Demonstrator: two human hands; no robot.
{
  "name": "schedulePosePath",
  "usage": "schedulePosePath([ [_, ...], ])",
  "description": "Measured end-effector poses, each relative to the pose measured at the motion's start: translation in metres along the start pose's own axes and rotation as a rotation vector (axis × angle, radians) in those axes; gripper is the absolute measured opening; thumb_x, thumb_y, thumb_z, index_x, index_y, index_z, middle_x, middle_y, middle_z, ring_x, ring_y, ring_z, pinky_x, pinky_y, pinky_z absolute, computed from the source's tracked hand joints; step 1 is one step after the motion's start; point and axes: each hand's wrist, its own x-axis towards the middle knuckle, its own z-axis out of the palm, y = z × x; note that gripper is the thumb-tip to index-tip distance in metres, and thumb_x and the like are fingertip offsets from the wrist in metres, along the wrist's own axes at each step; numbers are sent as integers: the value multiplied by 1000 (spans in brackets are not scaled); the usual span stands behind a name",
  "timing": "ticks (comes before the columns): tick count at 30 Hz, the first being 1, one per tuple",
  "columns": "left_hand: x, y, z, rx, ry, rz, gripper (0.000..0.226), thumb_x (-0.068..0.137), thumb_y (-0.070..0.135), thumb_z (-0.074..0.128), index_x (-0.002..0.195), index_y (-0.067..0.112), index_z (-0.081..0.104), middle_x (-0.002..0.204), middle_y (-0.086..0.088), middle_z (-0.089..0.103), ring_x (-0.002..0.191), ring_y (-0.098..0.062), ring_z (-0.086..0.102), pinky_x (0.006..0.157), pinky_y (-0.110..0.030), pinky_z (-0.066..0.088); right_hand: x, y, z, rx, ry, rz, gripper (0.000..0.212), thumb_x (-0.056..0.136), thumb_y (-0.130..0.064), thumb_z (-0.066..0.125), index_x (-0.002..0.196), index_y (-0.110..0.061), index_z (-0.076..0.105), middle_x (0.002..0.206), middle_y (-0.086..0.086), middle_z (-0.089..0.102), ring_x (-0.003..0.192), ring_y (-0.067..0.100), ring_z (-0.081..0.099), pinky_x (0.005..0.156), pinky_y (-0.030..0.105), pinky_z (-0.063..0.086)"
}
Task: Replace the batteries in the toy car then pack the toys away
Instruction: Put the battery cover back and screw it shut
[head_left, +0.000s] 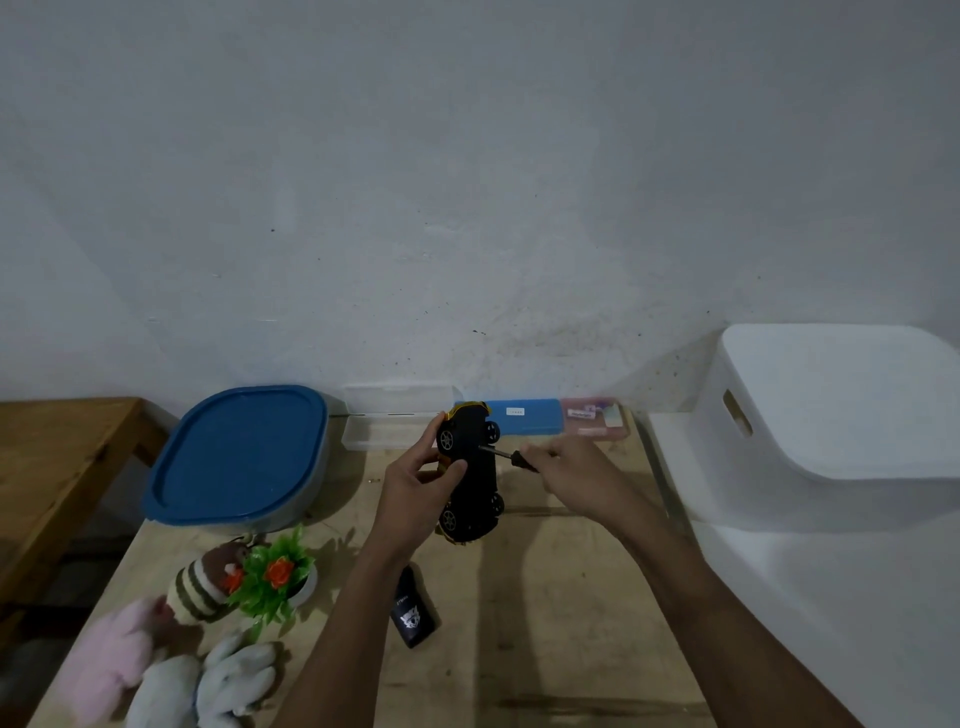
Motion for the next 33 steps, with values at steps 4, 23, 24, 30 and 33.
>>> schedulePosePath([
  [4, -1, -2, -1, 15, -4, 7, 65, 92, 3, 64, 139, 40, 40, 108, 16, 66, 86, 12, 67, 74, -11, 54, -2, 4, 0, -45, 25, -40, 25, 87, -38, 68, 95, -16, 58, 94, 0, 63, 85, 14, 60, 70, 31, 47],
  [23, 4, -2, -8, 27, -55, 23, 63, 92, 7, 65, 142, 39, 46, 115, 20, 67, 102, -10, 68, 81, -17, 55, 0, 3, 2, 148, -9, 43, 24, 86, -34, 69, 90, -11, 67, 86, 8, 68, 71, 12, 57, 66, 30, 47],
  [24, 4, -3, -9, 23, -55, 18, 63, 92, 7, 66, 144, 37, 46, 117, 16, 67, 102, -12, 68, 81, -18, 55, 0, 4, 1, 112, -2, 10, 28, 89, -36, 66, 88, -8, 68, 80, 8, 65, 67, 12, 54, 64, 29, 43],
  [30, 4, -7, -6, -43, -39, -23, 65, 92, 6, 66, 139, 45, 44, 113, 12, 68, 99, -4, 68, 83, -22, 57, 4, 11, 10, 228, -133, 140, 42, 100, -39, 38, 77, -14, 62, 62, 1, 45, 52, 12, 38, 49, 25, 30],
  [33, 6, -8, -3, -151, 15, -90, 65, 90, 10, 69, 136, 52, 49, 111, 0, 71, 109, -20, 67, 91, -44, 57, 1, 17, 27, 362, 8, 78, 38, 98, -45, 40, 72, -18, 50, 66, 1, 47, 59, 17, 46, 59, 28, 36],
])
